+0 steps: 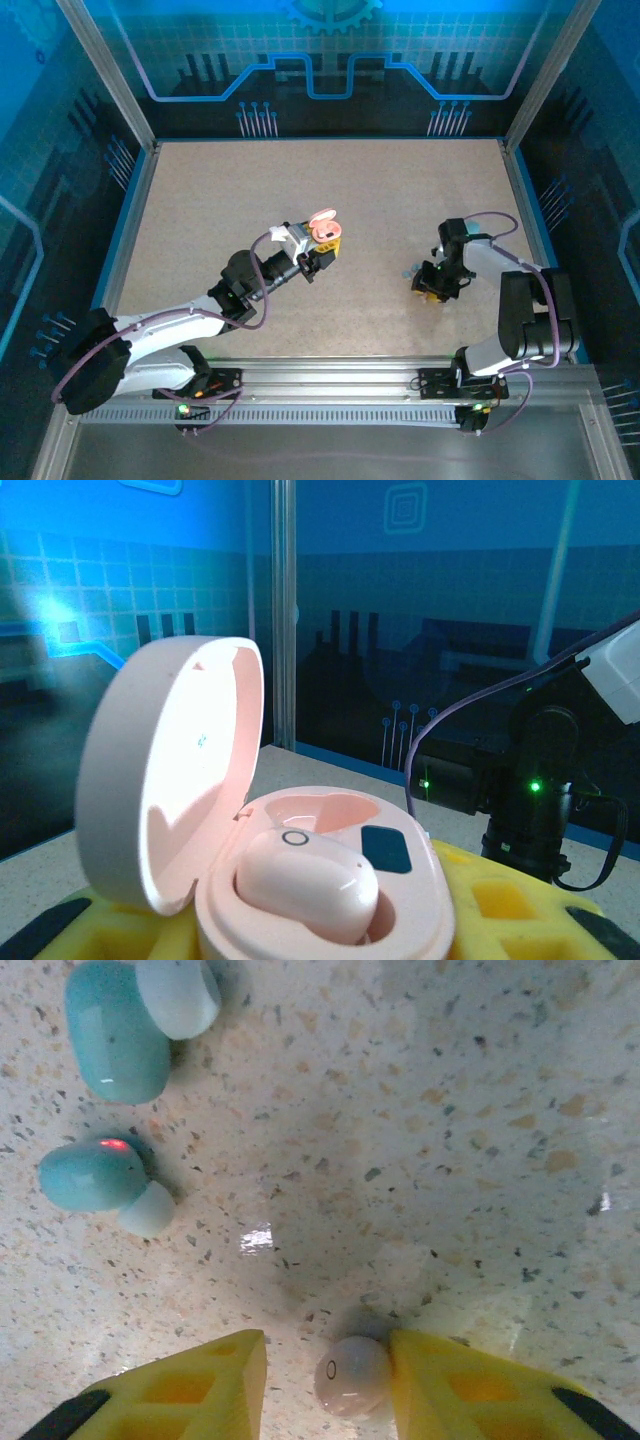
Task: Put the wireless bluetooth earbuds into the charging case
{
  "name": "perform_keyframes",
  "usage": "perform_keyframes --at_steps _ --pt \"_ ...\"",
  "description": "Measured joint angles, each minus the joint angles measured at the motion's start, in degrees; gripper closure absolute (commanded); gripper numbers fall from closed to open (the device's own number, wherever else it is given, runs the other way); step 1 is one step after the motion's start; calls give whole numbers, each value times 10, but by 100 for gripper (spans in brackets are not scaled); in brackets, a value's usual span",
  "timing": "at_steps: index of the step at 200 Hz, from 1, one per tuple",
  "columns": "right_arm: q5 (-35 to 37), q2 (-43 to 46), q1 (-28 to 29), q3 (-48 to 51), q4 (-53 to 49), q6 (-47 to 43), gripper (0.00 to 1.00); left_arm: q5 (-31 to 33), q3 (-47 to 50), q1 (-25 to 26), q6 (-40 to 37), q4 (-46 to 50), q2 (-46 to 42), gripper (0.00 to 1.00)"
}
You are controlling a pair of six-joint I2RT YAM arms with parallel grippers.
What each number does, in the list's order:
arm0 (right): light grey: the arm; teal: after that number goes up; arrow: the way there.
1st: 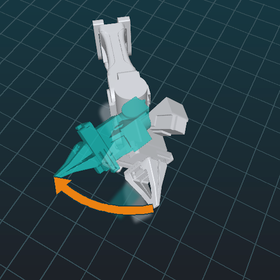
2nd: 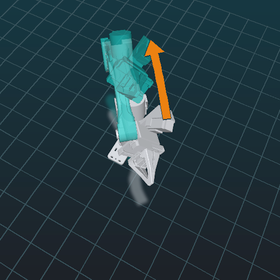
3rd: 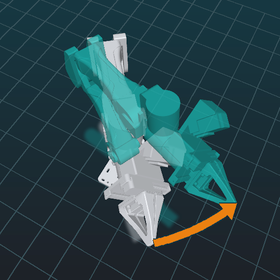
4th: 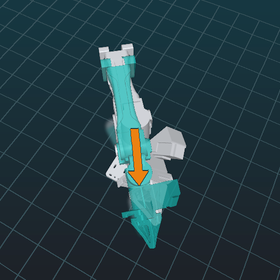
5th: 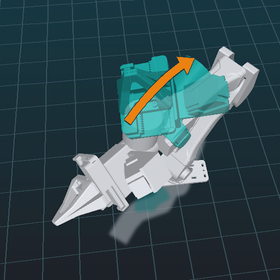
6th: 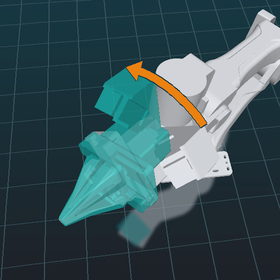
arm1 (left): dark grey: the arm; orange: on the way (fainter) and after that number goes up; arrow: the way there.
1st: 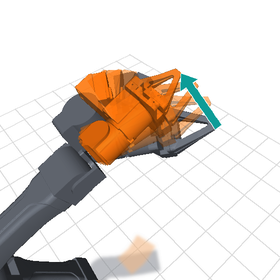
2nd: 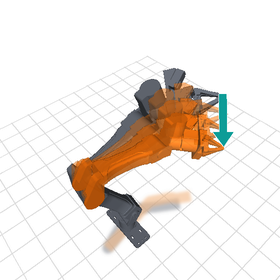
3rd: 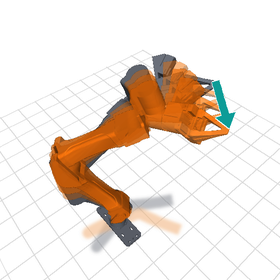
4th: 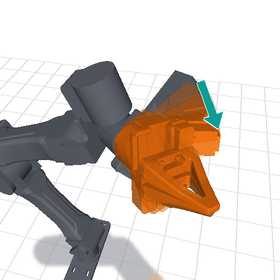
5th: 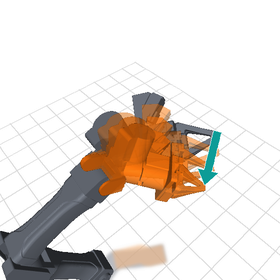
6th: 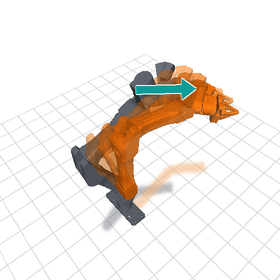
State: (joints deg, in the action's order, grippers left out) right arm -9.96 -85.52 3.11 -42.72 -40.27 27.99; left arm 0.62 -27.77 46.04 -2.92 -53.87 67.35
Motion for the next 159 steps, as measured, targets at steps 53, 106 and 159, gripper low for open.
perform_keyframes --at_steps 53,106,159 --pt "26 -19 14 -17 -17 0 71 0 0 0 0 0 1 62" --pt "38 -28 17 -26 -28 0 74 0 1 0 0 0 1 62" --pt "40 -31 19 -30 -31 1 78 0 3 0 0 -4 5 62"
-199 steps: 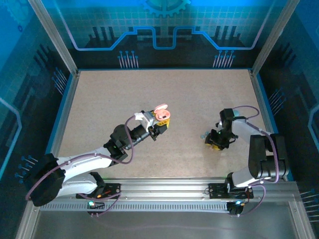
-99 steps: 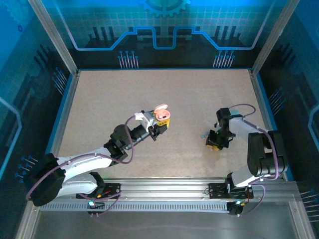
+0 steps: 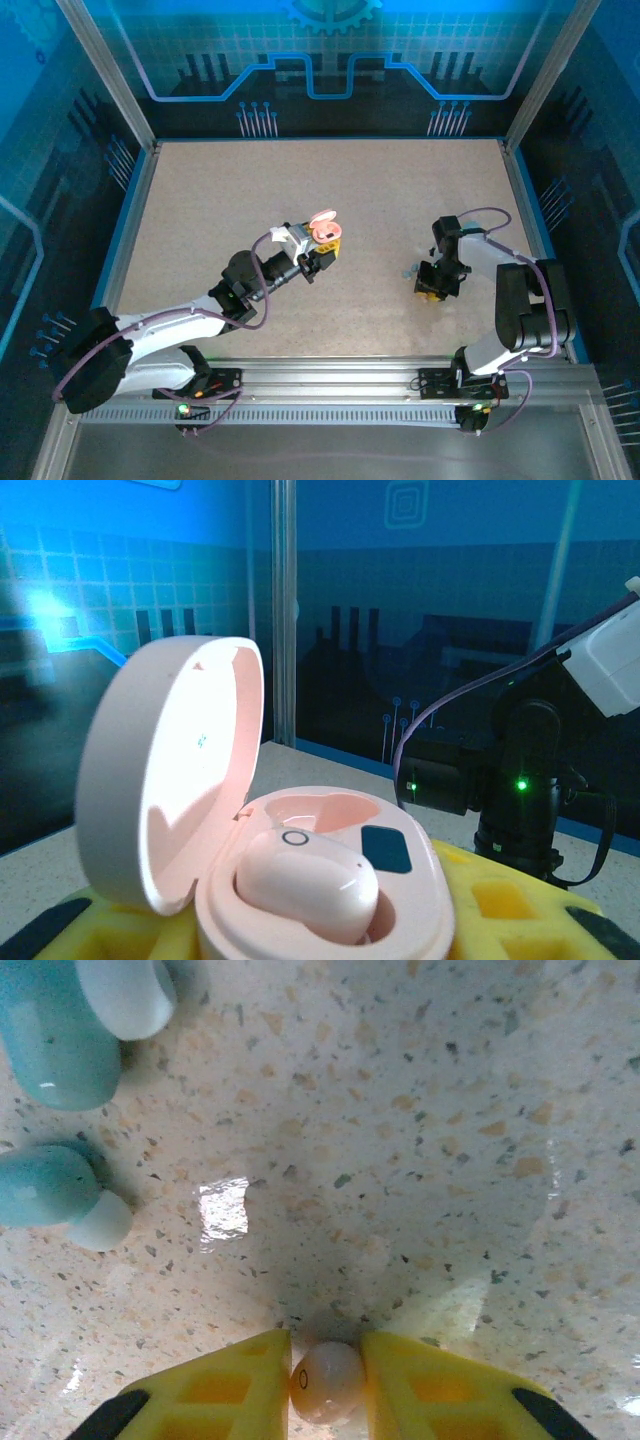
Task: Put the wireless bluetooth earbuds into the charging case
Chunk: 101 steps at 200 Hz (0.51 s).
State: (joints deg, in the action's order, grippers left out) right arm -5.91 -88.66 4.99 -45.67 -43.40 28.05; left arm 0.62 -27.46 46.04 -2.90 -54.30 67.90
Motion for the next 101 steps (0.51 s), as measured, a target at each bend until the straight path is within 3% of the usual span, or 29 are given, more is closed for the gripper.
perform_keyframes --at_steps 101 --pt "-11 24 26 -9 -10 2 83 0 0 0 0 0 4 62"
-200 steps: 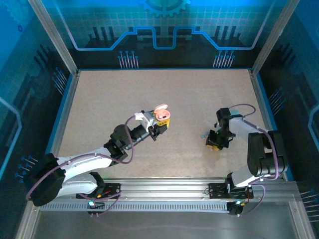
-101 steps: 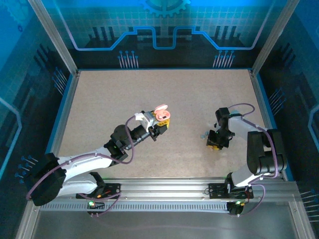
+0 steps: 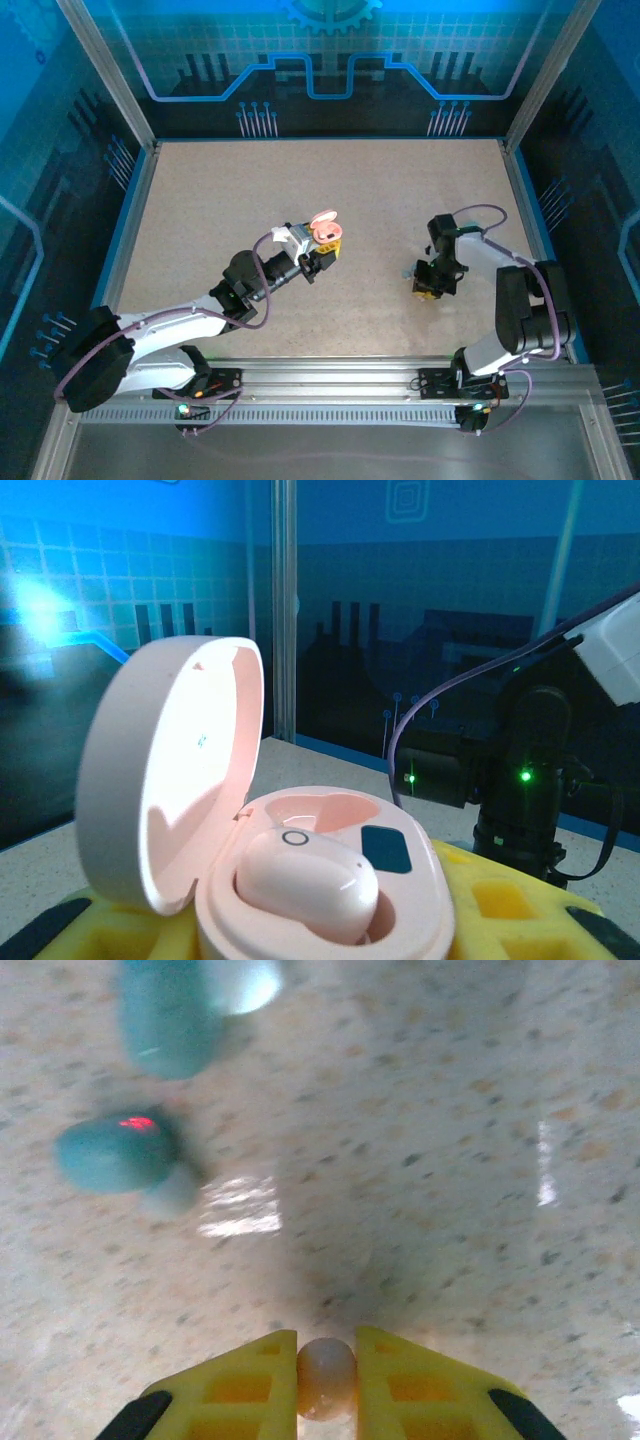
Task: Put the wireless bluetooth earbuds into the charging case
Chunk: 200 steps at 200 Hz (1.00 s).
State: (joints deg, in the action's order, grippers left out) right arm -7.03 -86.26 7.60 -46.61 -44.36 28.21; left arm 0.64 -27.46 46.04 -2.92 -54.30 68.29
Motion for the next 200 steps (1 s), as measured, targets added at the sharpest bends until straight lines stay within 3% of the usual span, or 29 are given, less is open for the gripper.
perform_keyframes --at_steps 49,106,200 --pt "-110 110 10 -67 -5 -5 83 0 0 0 0 0 7 62" --pt "-263 134 28 -164 -2 -11 82 0 3 0 0 0 23 61" --pt "-342 144 130 -256 0 -39 82 -46 3 0 -5 0 30 61"
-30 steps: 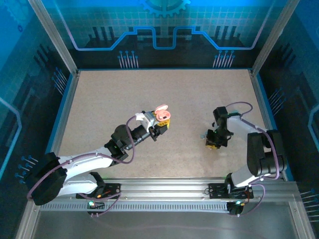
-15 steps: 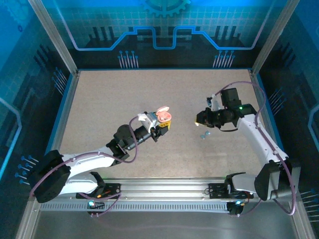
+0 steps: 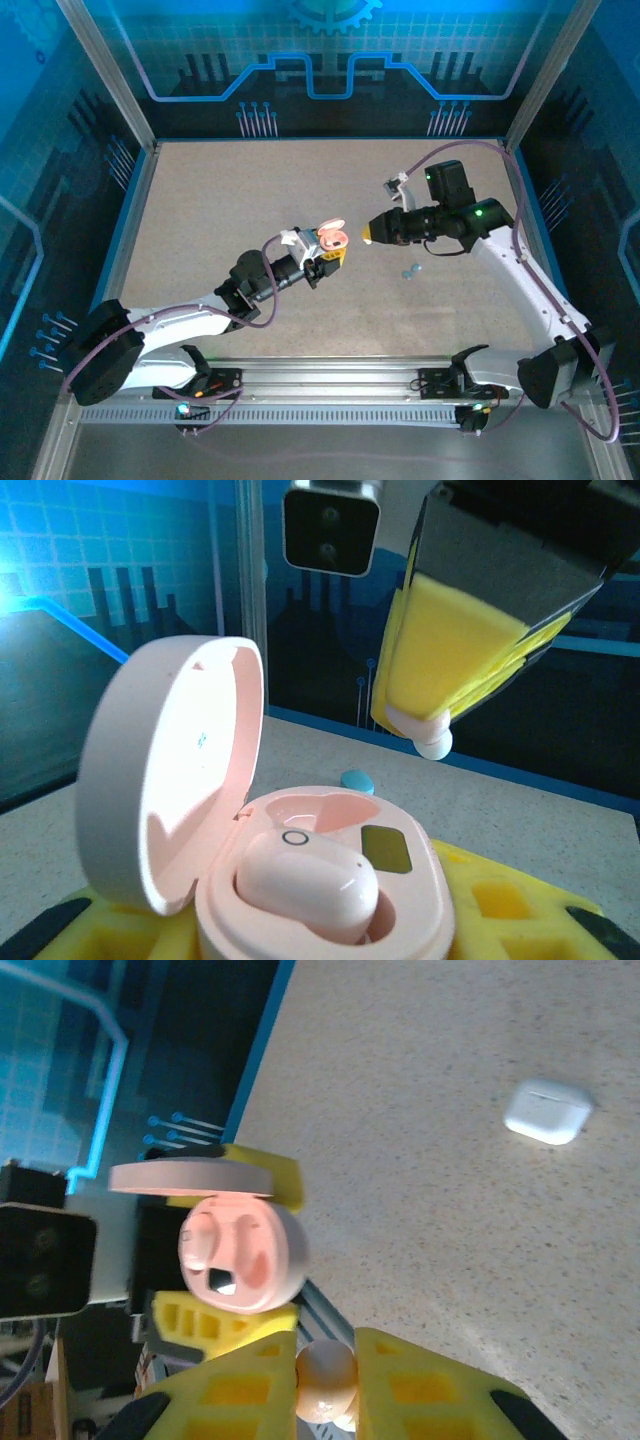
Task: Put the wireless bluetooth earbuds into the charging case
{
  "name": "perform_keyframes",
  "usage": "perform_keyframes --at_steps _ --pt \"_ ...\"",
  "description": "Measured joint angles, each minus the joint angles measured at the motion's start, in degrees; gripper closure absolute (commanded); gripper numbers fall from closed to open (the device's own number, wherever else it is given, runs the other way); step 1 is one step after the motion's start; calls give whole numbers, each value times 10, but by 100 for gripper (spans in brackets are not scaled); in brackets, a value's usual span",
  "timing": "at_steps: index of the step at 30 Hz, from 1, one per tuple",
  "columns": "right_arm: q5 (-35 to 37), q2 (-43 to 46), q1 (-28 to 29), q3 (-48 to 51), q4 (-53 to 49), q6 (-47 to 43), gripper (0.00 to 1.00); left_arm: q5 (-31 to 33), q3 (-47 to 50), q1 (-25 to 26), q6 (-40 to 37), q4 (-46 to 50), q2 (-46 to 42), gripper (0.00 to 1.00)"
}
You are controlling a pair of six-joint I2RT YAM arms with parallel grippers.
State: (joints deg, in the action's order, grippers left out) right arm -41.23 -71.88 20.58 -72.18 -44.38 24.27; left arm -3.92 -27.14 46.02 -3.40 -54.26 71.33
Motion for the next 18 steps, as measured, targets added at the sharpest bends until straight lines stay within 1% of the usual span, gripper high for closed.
perform_keyframes --at_steps 8,18 --pt "-18 0 43 -25 15 -7 81 -23 0 0 -3 0 7 61" --pt "-18 -16 55 -30 20 -10 81 -43 0 0 -10 -2 10 61"
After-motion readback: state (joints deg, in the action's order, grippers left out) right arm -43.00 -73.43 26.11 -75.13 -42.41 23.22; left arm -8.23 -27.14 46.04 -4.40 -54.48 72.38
